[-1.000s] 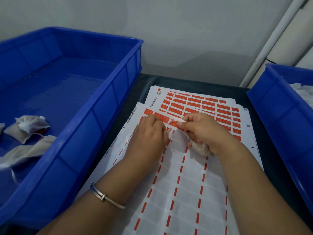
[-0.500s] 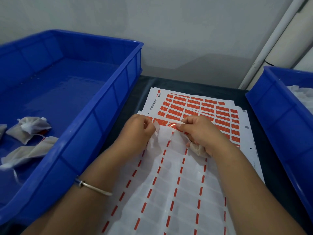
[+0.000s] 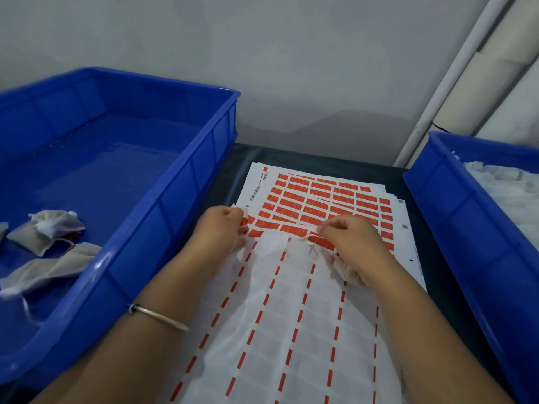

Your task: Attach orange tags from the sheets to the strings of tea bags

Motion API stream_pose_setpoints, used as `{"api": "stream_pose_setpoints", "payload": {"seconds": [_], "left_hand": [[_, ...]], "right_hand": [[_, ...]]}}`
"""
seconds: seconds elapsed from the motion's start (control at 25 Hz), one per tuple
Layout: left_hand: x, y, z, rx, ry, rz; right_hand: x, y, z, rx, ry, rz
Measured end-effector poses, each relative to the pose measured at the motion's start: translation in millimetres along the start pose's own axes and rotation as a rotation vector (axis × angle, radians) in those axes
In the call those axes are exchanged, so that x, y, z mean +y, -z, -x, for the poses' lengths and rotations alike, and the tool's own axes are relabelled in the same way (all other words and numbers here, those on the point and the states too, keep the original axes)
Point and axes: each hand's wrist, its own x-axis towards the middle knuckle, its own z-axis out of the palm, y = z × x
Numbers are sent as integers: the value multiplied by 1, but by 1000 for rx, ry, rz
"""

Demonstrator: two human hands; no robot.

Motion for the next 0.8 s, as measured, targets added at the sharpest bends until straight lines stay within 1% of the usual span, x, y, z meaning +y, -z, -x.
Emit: {"api": "stream_pose_setpoints", "payload": {"seconds": [0.04, 0.08, 0.16, 0.24, 0.44, 0.52, 0.6, 0.68, 0.72, 0.76, 0.8], "left_hand": [[1, 0, 2, -2, -10, 11], [2, 0, 4, -8, -18, -28], [7, -3, 13, 4, -3, -168], [11, -5, 23, 21, 22, -217], [-1, -3, 45, -82, -12, -125], [-2, -2, 55, -114, 11, -36], [-1, 1, 67, -229, 94, 136], [-1, 9, 76, -440, 198, 423], [-2, 14, 80, -560, 201, 504], [-3, 18, 84, -685, 145, 480], [-4, 20, 90, -803, 66, 396]], "right_hand": [[-1, 6, 1, 23, 12, 54], [-4, 13, 4, 48, 22, 125], [-9, 26, 9, 74, 49, 235], [-15, 36, 17, 58, 37, 264], [-29, 49, 47, -34, 26, 297], [-36, 50, 62, -73, 47, 247], [-43, 52, 76, -126, 76, 111], [-50, 53, 91, -203, 108, -9], [-53, 54, 97, -246, 128, -43], [-55, 55, 102, -287, 147, -68], [-56, 55, 106, -320, 163, -86]]}}
